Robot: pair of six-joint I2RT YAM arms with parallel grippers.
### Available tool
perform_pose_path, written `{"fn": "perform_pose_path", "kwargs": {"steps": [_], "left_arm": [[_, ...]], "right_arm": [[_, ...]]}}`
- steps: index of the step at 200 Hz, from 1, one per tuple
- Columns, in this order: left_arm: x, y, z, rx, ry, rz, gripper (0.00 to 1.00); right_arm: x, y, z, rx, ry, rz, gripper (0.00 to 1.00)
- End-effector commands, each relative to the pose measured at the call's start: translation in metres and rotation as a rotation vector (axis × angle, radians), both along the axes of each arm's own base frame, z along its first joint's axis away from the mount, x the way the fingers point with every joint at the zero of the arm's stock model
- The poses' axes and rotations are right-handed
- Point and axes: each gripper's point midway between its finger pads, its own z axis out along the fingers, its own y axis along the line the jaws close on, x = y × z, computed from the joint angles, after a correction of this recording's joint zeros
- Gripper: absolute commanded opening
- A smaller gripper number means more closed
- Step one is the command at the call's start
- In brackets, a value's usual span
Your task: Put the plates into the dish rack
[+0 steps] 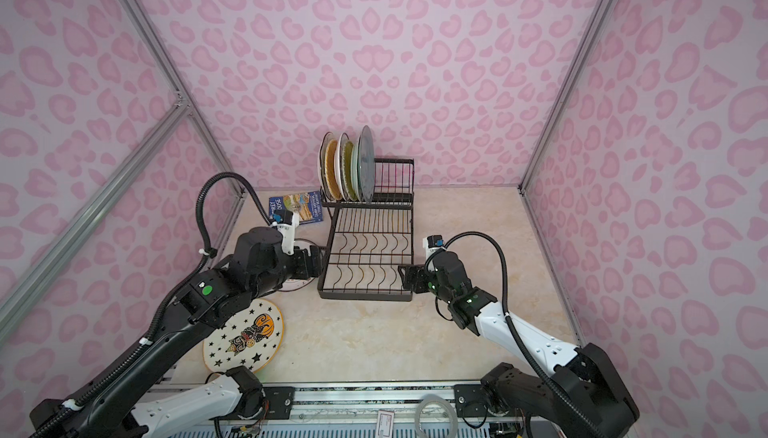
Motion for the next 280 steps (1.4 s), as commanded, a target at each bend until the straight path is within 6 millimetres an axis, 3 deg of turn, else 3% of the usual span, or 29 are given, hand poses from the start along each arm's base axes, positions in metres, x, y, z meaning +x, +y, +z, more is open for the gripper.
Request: {"fn": "perform_pose_path", "kwargs": {"steps": [1,28,48,109,155,223,280], "left_arm": [[-0.015,0.008,-0.042,-0.076,0.094,0.072,0.94],[-0.029,-0.001,-0.079,-0.158,0.178,0.048,1.0],[-0.031,-0.01,-0.098,-0.214,0.22,0.044,0.99],[-0.013,-0.018,-0.145,-0.287,0.347,0.13,0.98],[0.001,-0.028,-0.154,-0.351,0.361,0.135,0.98],[0.019,-0.041,-0.168,-0.324,0.388,0.129,0.99],[0.035,-0.058,-0.177,-0.321,0.407,0.092,0.99]], "right_arm": [[0.004,-0.011,-0.021,-0.057,0.075,-0.062,0.8],[0.016,-0.007,-0.026,-0.075,0.095,-0.081,0.73],[0.025,-0.003,-0.032,-0.105,0.126,-0.081,0.68],[0.044,0.003,-0.061,-0.162,0.224,-0.086,0.5],[0.051,0.006,-0.066,-0.162,0.242,-0.089,0.3],[0.049,-0.014,-0.064,-0.132,0.253,-0.148,0.03],[0.044,-0.032,-0.068,-0.112,0.267,-0.208,0.0]]}}
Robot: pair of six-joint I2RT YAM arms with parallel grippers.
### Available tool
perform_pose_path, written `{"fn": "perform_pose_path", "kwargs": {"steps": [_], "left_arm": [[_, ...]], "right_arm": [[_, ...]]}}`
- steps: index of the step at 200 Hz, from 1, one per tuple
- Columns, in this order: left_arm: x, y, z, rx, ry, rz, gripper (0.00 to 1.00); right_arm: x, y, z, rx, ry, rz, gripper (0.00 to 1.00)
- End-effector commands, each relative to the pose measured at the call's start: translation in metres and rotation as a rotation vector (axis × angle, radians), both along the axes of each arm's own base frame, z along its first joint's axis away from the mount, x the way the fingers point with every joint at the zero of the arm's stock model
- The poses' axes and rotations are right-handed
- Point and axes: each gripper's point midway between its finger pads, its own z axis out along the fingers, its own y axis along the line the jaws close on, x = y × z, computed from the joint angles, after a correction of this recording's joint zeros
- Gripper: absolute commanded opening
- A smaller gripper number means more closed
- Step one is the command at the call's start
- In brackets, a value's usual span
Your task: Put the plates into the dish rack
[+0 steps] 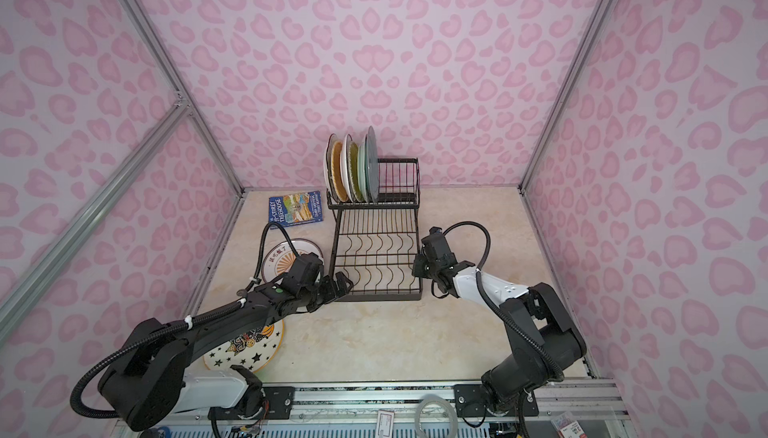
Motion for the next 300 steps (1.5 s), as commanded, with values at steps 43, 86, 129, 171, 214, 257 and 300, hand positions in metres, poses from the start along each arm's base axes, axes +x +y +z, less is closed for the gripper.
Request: {"fn": "perform_pose_path", "kwargs": {"steps": [43,86,129,171,214,257,300], "left_arm": [[0.027,-0.035,0.009,-0.074,-0.054,-0.054,1.0],[0.038,-0.054,0.0,-0.075,-0.034,-0.083,1.0],[0.049,-0.075,0.004,-0.095,-0.044,-0.112,0.99],[0.063,-0.094,0.01,-0.108,-0.054,-0.139,0.99],[0.075,-0.101,0.014,-0.091,-0.061,-0.145,0.99],[0.078,-0.061,0.027,-0.028,-0.073,-0.047,1.0],[0.062,-0.008,0.066,0.067,-0.14,0.035,1.0]], "right_arm": [[-0.016,-0.036,-0.01,0.02,0.029,-0.138,0.0],[-0.026,-0.059,-0.011,0.045,0.018,-0.244,0.0],[-0.034,-0.077,-0.012,0.055,0.01,-0.322,0.0],[-0.041,-0.093,-0.013,0.058,0.003,-0.39,0.0],[-0.046,-0.103,-0.014,0.071,-0.007,-0.434,0.0],[-0.045,-0.1,-0.014,0.085,-0.01,-0.411,0.05],[-0.043,-0.094,-0.011,0.106,-0.028,-0.375,0.35]]}}
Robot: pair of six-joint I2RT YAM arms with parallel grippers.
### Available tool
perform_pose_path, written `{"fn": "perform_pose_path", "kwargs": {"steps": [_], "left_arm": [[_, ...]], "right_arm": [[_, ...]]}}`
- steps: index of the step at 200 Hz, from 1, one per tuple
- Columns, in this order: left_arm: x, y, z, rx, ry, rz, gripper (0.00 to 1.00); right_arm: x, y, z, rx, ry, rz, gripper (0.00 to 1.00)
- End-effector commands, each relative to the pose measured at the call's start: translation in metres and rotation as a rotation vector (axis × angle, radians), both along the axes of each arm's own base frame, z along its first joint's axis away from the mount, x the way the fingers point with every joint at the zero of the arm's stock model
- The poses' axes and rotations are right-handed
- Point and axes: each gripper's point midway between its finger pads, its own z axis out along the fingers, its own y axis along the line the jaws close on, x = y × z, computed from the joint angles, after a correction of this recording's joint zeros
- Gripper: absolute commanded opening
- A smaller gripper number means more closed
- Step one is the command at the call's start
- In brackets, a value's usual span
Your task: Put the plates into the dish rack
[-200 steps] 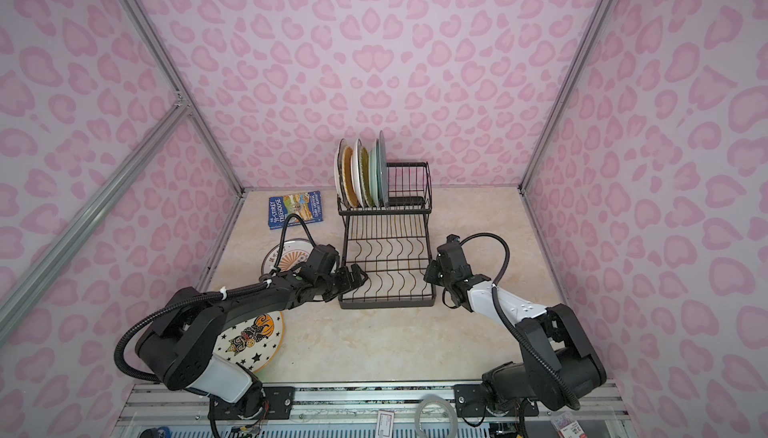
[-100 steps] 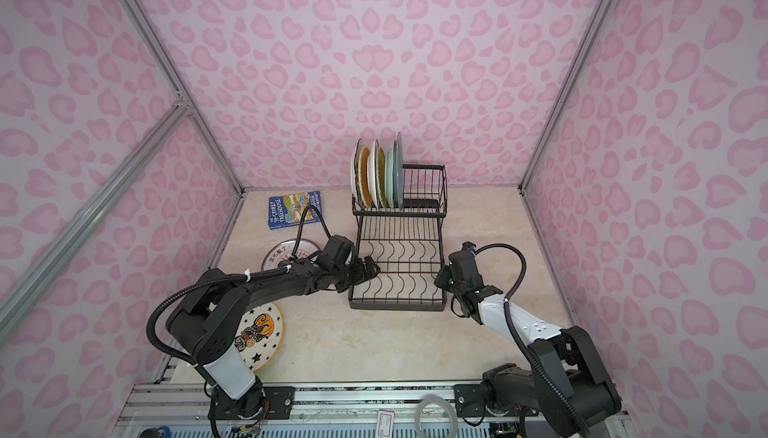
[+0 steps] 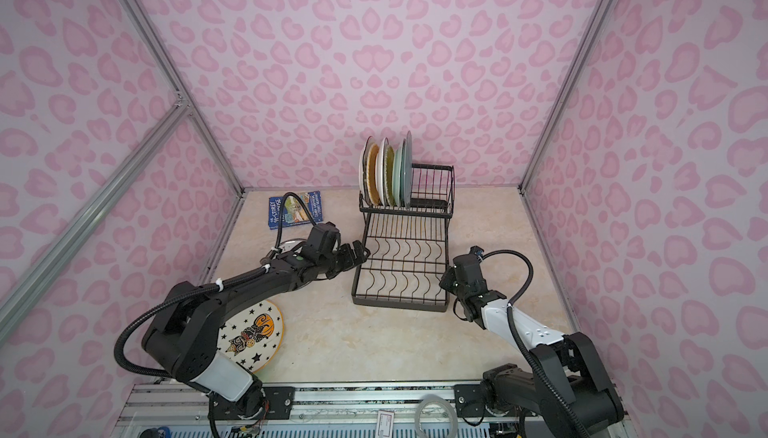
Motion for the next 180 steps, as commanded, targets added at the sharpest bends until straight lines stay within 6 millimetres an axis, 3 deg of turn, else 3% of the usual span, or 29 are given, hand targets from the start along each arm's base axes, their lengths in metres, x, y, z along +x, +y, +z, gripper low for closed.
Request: {"fn": "perform_pose_path", "kwargs": {"steps": [1,42,80,102,135,180], "left_arm": [[-0.014,0.029,0.015,0.089,-0.026,0.038,1.0],[-0.05,0.098,0.052,0.095,-0.072,0.149,1.0],[-0.064,0.171,0.059,0.07,-0.049,0.258,0.99],[-0.057,0.201,0.046,-0.001,0.005,0.297,1.0],[-0.042,0.239,0.009,-0.001,0.101,0.383,0.96],[-0.024,0.271,-0.023,0.023,0.149,0.496,0.87]], "right_arm": [[-0.004,-0.004,-0.004,-0.013,0.016,-0.014,0.36],[-0.003,0.003,0.024,-0.017,-0.071,0.067,0.67],[-0.009,0.02,0.058,-0.009,-0.166,0.195,0.87],[-0.015,0.038,0.077,0.019,-0.226,0.285,0.93],[-0.029,0.067,0.105,0.05,-0.32,0.413,0.97],[-0.057,0.109,0.133,0.11,-0.438,0.595,0.97]]}}
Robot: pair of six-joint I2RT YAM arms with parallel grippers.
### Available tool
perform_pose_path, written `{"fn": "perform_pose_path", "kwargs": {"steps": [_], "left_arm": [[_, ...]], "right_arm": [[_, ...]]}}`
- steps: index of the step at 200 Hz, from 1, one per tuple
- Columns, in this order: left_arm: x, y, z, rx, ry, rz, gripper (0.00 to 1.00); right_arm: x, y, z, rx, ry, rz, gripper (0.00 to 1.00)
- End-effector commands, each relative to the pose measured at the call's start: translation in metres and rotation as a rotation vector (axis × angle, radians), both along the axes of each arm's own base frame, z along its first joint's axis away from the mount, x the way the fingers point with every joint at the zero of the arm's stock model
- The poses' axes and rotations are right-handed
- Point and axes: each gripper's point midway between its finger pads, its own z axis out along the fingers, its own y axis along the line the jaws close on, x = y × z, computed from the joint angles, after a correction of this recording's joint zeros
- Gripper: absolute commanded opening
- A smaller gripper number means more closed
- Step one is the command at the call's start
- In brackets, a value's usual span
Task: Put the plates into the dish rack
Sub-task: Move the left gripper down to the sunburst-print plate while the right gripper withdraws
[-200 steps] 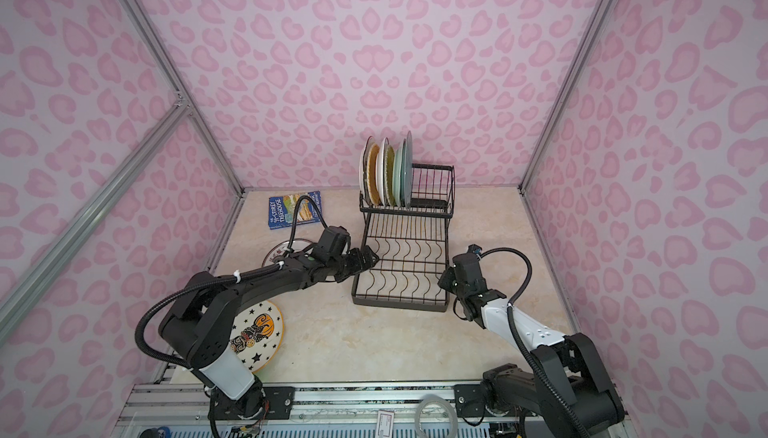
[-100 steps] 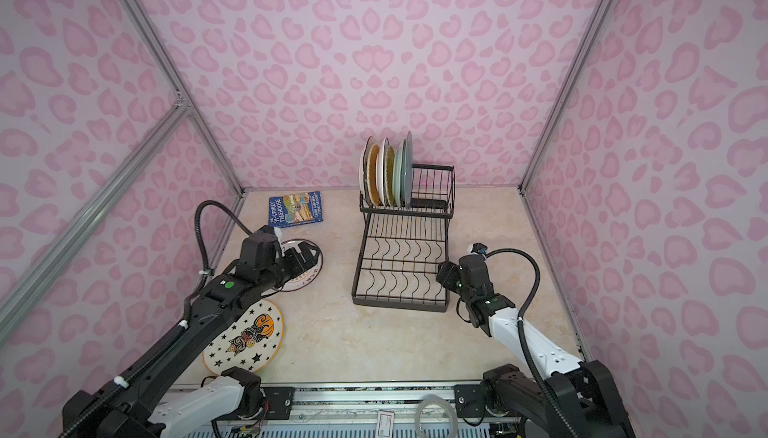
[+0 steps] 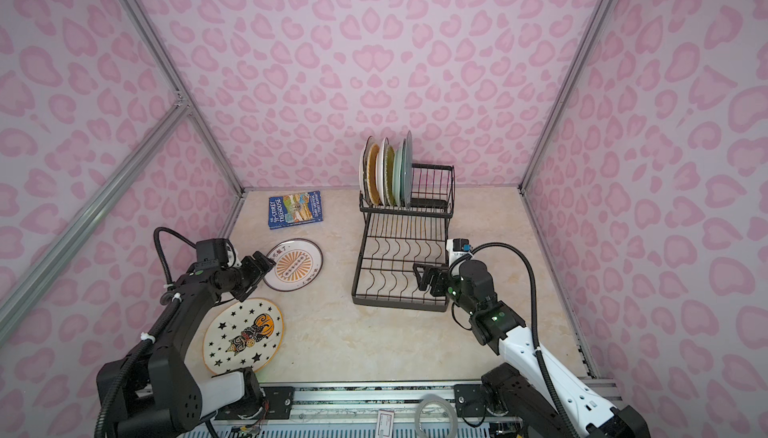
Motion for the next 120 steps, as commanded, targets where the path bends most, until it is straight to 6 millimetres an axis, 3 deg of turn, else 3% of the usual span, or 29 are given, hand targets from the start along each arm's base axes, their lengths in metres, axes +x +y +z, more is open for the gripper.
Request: {"fn": "perform_pose_path", "kwargs": {"steps": [1,66,93,120], "left_arm": [[0.015,0.01,-0.006,0.034,-0.027,0.016,0.86],[0.039,0.03,-0.024,0.083,-0.042,0.05,0.77],[0.044,0.03,-0.036,0.07,-0.029,0.047,0.76],[0.048,0.025,-0.049,0.033,-0.017,0.026,0.69]], "right_arm": [[-0.013,0.021,0.011,0.018,-0.067,0.103,0.97],[-0.026,0.036,0.013,0.053,-0.089,0.184,0.98],[-0.029,0.037,0.016,0.067,-0.097,0.194,0.98],[-0.033,0.038,0.019,0.08,-0.103,0.213,0.98]]}}
